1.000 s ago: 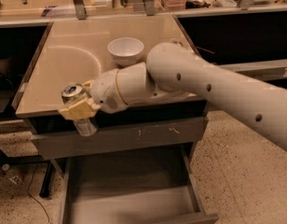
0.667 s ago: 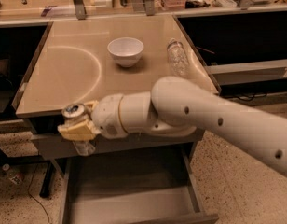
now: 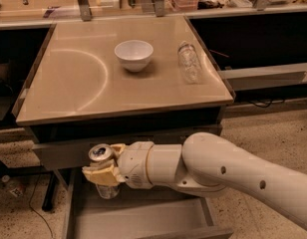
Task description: Place redbull can into middle drawer
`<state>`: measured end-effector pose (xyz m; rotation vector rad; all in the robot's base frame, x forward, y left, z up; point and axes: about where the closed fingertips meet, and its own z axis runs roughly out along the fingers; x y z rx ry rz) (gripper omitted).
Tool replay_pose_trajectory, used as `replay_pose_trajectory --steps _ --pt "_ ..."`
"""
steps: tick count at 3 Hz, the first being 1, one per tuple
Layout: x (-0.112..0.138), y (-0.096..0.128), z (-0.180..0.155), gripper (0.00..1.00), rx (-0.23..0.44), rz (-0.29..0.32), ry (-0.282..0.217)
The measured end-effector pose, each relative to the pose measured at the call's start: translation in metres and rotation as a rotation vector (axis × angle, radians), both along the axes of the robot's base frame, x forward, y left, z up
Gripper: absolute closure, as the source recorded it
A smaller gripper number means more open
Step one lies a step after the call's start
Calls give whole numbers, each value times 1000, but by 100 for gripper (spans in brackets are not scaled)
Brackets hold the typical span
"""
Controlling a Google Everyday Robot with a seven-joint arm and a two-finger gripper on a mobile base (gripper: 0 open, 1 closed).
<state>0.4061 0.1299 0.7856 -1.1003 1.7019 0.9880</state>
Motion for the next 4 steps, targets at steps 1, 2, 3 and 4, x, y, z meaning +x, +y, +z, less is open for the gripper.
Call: replay_pose_trajectory --steps 1,2,3,4 --pt "1 -1 1 100 0 -2 -1" --pt "-9 0 -26 100 33 -19 58" --pt "-19 -5 -75 100 46 -71 87" --pt "-15 -17 -116 100 33 -132 89"
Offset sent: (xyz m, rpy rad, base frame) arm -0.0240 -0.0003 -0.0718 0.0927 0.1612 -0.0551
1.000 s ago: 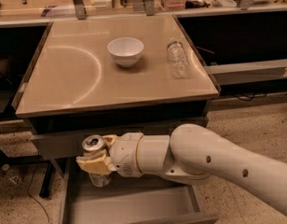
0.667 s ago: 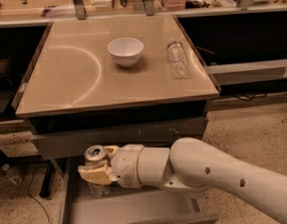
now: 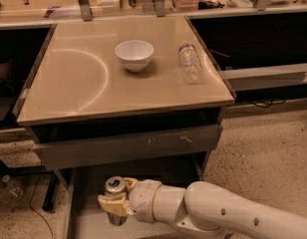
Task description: Place redbull can into middle drawer
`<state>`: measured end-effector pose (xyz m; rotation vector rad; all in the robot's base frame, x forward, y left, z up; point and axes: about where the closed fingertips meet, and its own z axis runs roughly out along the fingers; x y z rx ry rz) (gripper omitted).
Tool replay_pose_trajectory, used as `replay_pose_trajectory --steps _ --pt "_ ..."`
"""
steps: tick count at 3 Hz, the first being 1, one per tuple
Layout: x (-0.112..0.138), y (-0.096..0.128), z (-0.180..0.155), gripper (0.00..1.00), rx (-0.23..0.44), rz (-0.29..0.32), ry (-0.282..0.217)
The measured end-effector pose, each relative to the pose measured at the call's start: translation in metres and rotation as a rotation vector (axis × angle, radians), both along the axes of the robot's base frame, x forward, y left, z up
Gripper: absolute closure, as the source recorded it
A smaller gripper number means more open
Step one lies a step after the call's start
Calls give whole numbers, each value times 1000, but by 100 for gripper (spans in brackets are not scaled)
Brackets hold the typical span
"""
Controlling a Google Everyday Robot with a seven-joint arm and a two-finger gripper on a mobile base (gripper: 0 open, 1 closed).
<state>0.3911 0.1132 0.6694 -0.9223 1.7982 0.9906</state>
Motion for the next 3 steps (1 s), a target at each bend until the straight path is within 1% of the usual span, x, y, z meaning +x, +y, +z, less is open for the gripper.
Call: replay_pose_trajectory --steps 1,2,3 --pt "7 -11 -38 100 -25 -31 13" --pt "18 -19 -72 100 -80 -29 32" --pt "32 -20 -94 100 -126 -23 70"
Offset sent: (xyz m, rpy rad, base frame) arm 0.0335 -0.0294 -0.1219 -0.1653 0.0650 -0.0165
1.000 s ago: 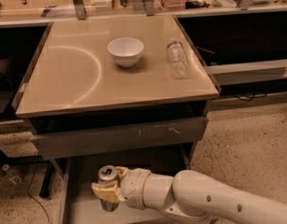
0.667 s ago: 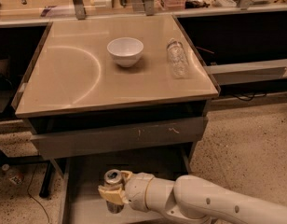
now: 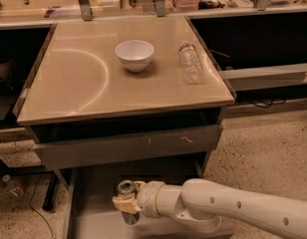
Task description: Place redbull can into middle drawer
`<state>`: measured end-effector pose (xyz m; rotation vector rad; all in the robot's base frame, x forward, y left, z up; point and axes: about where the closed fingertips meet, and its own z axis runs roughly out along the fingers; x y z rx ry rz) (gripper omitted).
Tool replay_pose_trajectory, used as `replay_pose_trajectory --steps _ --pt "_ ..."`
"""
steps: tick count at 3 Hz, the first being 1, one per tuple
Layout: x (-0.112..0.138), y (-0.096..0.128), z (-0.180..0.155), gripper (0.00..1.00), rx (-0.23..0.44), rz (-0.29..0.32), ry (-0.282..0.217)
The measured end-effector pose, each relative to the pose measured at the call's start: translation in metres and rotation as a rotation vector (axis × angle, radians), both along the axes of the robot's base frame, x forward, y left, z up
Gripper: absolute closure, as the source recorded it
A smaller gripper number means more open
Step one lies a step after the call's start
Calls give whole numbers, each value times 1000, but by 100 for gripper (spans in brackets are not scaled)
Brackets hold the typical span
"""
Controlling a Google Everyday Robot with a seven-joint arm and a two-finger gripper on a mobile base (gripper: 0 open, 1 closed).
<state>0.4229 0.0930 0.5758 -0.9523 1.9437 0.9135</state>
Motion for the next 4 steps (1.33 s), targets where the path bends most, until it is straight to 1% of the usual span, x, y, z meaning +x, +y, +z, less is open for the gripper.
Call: replay_pose_trajectory --steps 1,2,3,4 --pt "0 1 -5 100 -8 6 6" --pt "3 5 -15 100 30 -14 9" --pt "27 2 -23 100 82 -91 -63" --pt "57 -15 -40 100 120 -209 -153"
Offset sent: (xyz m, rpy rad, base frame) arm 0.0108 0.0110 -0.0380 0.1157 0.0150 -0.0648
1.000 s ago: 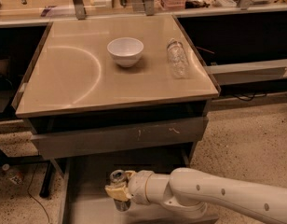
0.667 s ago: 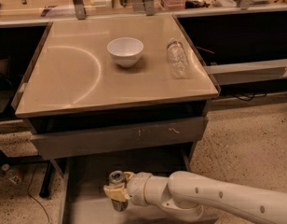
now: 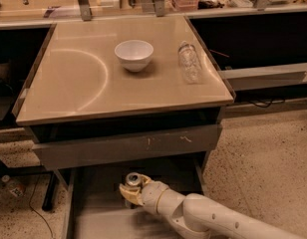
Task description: Place redbull can into middle drawer
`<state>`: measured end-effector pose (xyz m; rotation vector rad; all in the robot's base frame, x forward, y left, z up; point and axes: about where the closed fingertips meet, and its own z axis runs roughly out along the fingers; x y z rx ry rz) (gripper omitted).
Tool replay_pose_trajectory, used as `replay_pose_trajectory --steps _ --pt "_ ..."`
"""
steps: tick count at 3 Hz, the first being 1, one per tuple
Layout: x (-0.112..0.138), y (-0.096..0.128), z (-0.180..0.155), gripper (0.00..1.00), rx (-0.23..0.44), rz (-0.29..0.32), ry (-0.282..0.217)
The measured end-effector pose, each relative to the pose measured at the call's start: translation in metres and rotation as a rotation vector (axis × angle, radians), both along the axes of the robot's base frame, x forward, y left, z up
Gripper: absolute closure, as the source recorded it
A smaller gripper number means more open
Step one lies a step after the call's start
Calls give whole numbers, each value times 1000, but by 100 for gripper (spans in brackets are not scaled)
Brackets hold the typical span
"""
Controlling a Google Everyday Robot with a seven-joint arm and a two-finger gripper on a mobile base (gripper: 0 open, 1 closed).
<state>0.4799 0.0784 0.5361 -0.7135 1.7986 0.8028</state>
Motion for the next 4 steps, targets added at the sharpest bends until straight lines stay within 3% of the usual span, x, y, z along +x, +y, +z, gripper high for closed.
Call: replay_pose_trajectory --steps 1,4 --pt "17 -13 -19 100 8 -75 -36" --pt "47 -28 -46 100 -100 -149 -69"
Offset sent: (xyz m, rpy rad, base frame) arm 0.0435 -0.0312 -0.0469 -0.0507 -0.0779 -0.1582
